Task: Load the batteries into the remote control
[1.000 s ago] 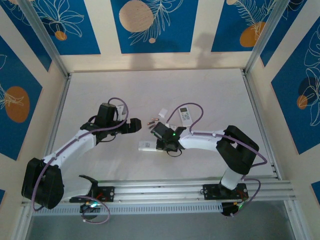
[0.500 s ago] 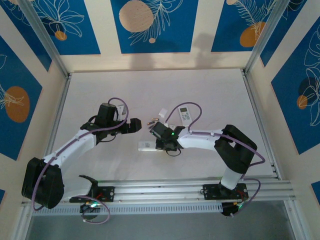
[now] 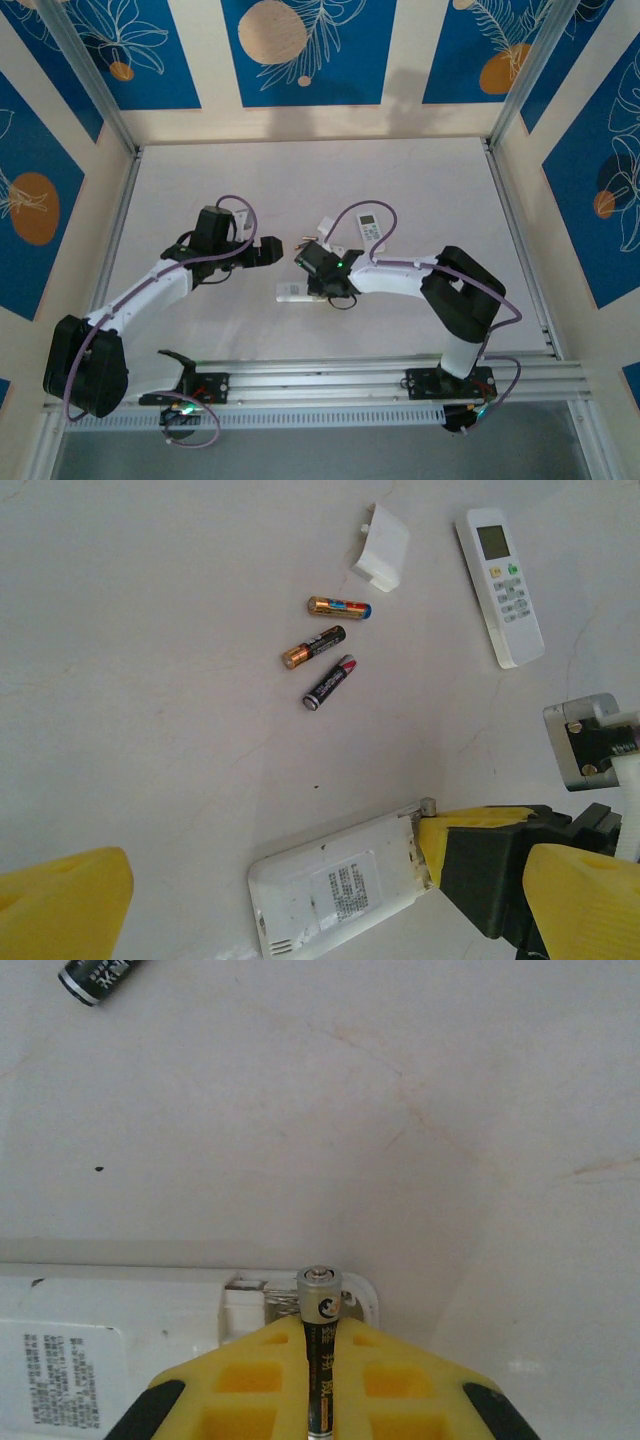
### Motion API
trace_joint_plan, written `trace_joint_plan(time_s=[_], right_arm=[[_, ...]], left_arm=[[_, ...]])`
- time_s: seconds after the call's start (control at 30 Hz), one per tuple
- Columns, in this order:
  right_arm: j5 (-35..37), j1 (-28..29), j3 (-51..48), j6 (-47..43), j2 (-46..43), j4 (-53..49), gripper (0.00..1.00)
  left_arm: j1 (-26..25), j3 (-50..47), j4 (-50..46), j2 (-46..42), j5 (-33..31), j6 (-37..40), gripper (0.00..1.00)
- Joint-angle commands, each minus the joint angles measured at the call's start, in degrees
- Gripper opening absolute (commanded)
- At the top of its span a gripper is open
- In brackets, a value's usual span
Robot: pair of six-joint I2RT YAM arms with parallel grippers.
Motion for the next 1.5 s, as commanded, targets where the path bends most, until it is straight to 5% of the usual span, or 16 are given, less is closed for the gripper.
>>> trace_joint_plan(time_s=[0.0, 0.63, 0.93, 1.33, 1.47], right_arm=[[2.22, 0.54, -0.49, -0.01, 0.19, -1.54, 0.11], [-0.96, 0.76, 0.96, -0.13, -0.5, -4.03, 0.13], [-0.96, 0.67, 2.38, 0.16, -0.32, -5.97, 0.23], [-3.3, -2.6, 2.56, -1.91, -4.86, -4.91, 0.29], [-4.49, -3.7, 2.5, -2.36, -3.54, -4.3, 0.28]], left_arm=[[-0.48, -0.48, 1.18, -0.03, 0.54, -0.51, 1.0], [-0.48, -0.93, 2.11, 0.2, 0.68, -1.21, 1.0], [-0.48, -1.57, 2.23, 0.69, 0.15, -0.82, 1.0], [-3.45, -0.98, 1.06, 11.96, -0.48, -0.02, 1.0], [-4.92, 0.6, -0.56, 14.91, 0.65, -0.12, 0.93]])
